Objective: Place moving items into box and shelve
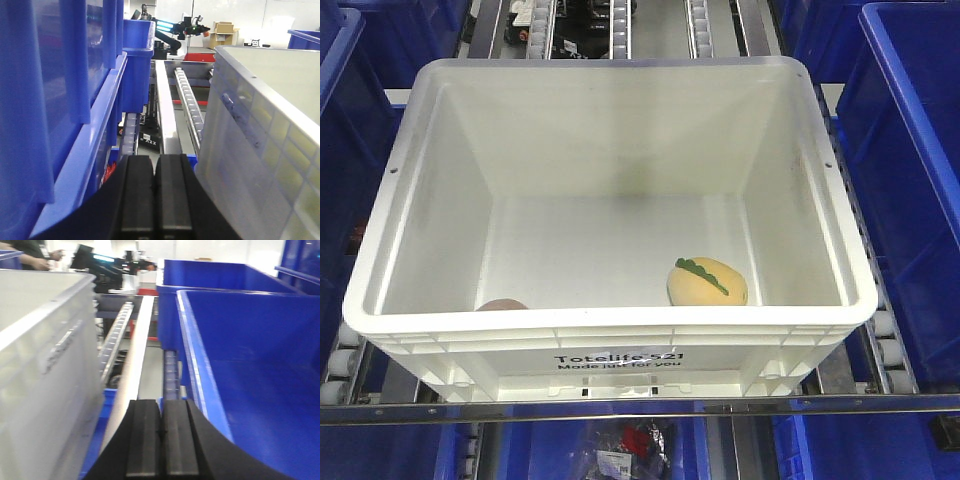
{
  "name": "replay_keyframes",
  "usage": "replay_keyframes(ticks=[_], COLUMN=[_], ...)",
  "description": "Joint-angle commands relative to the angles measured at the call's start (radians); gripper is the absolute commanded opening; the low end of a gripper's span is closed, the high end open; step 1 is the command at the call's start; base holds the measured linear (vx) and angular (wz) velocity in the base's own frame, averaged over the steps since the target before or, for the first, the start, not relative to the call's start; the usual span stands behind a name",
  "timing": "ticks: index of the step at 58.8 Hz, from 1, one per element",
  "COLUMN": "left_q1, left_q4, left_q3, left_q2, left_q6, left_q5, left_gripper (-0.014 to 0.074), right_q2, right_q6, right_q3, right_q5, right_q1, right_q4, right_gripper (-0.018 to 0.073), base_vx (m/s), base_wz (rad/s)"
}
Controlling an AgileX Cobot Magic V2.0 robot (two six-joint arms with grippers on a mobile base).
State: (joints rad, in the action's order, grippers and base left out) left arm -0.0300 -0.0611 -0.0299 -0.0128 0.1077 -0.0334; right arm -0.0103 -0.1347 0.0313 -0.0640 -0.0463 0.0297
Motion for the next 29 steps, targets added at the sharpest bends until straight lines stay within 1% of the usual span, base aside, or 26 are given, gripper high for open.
replay_keyframes(ticks=[1, 16, 29], left_q1=[0.0, 0.0, 0.0], left_q4=[0.006, 0.006, 0.006], left_q3=[-0.026, -0.026, -0.026], left_q2=[-0.014, -0.014, -0.014], left_q6=[0.008, 0.008, 0.008], left_q5=[0.078, 0.078, 0.077], left_gripper=[-0.0017, -0.0017, -0.0017], right_q2=[-0.016, -0.016, -0.016], right_q6=[-0.01, -0.007, -0.007], right_q3=[0.019, 0.019, 0.019], right_q5=[0.083, 0.119, 0.119], right_q1=[0.003, 0.007, 0.007], right_q4=[0.008, 0.0, 0.0], right_gripper=[-0.0015, -0.0015, -0.0015], base_vx=[0.0, 0.0, 0.0], base_wz=[0.0, 0.0, 0.0])
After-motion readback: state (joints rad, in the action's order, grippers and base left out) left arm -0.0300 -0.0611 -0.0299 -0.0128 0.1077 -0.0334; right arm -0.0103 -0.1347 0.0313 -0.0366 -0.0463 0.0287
